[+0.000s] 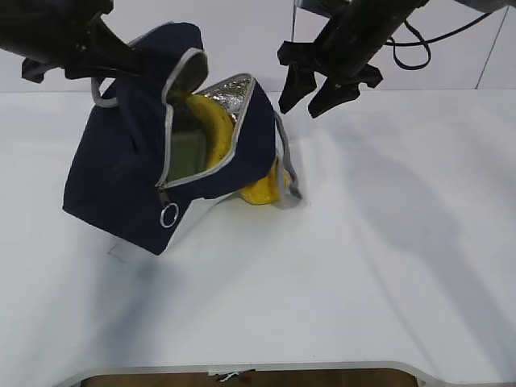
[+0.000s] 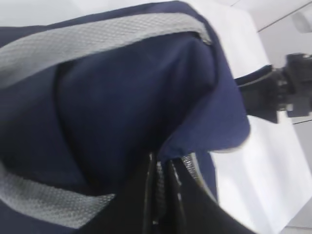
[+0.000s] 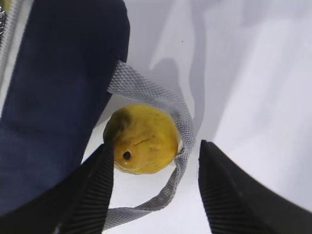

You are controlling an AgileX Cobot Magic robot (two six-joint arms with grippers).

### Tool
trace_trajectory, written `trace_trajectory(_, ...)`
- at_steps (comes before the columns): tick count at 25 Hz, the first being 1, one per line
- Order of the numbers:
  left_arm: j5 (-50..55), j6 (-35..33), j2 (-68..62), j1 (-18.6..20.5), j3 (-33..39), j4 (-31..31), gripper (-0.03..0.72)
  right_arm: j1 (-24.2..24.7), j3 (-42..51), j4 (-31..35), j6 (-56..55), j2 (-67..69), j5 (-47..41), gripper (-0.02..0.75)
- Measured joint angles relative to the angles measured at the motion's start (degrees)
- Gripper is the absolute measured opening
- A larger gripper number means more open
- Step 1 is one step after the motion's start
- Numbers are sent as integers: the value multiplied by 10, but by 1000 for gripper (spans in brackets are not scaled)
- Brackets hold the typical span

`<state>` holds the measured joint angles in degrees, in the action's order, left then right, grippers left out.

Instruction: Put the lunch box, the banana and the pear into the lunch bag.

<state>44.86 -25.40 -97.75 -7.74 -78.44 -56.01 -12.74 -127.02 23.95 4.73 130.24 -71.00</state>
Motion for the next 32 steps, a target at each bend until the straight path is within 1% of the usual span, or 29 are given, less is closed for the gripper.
trace_trajectory(5,12,47,1,13,-1,77,15,0,1,-4,0,0,0,448)
trace_trajectory(12,23,75,1,13,-1,134,15,-2,20,1,-5,0,0,448)
trace_trajectory(20,29,79,1,13,-1,140,15,-39,32,-2,-7,0,0,447)
trace_trajectory(32,34,79,1,13,-1,143,15,-49,32,-15,-9,20,0,447)
